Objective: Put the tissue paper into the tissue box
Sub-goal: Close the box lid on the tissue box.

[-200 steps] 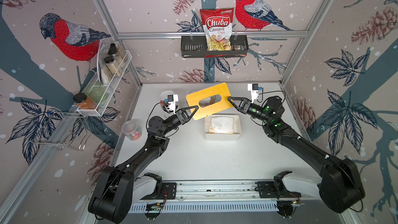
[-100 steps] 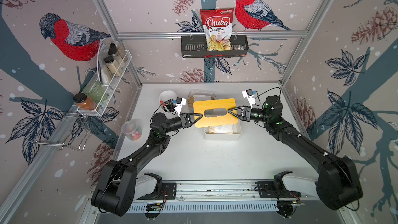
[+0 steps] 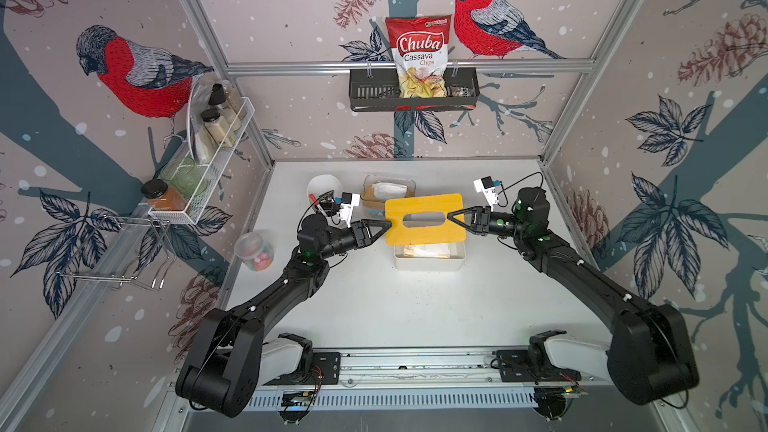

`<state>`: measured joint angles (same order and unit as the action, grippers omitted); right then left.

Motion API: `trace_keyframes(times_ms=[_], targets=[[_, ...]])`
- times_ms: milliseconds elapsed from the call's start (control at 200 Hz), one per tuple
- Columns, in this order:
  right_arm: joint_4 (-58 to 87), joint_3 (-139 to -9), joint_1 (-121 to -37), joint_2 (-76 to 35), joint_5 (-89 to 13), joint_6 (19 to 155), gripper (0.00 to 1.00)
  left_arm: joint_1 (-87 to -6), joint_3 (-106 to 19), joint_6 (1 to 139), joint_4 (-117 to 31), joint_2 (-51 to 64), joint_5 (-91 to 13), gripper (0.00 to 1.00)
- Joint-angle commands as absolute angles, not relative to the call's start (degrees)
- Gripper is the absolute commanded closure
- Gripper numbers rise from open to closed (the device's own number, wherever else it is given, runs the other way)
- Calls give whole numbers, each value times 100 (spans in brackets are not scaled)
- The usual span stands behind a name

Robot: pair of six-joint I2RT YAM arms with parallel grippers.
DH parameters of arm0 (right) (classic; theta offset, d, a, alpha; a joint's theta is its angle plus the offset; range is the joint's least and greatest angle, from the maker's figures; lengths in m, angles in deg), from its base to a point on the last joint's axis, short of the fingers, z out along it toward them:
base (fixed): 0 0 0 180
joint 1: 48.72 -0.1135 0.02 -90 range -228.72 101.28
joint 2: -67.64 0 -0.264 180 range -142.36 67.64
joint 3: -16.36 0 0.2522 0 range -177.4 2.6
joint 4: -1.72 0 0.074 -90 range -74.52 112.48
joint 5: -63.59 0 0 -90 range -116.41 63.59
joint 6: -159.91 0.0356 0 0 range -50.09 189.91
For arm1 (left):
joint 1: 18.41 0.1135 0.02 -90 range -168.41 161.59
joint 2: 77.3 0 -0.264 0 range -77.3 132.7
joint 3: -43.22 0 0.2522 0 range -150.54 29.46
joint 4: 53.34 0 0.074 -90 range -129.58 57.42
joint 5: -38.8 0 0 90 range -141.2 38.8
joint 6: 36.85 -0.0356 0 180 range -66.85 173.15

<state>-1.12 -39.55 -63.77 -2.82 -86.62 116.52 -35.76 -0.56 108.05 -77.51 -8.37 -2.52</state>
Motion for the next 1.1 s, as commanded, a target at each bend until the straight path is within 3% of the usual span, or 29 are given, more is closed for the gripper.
trace_keyframes(times_ms=[0, 105, 580, 1095], targets=[[387, -3812, -6122, -157, -8490, 11872, 100, -3701, -305, 9708, -6183, -917, -1422, 41], [392, -3701, -6109, -232, -8418, 12065, 100, -3973, -504, 9451, -5745, -718, -1872, 36], [90, -3764, -6220, -1133, -8468, 12322, 100, -4292, -732, 9485, -5977, 23, -1818, 26], [147, -3766, -6184, -1347, -8614, 12060, 100, -4513, -966, 9275, -5812, 413, -1912, 23]])
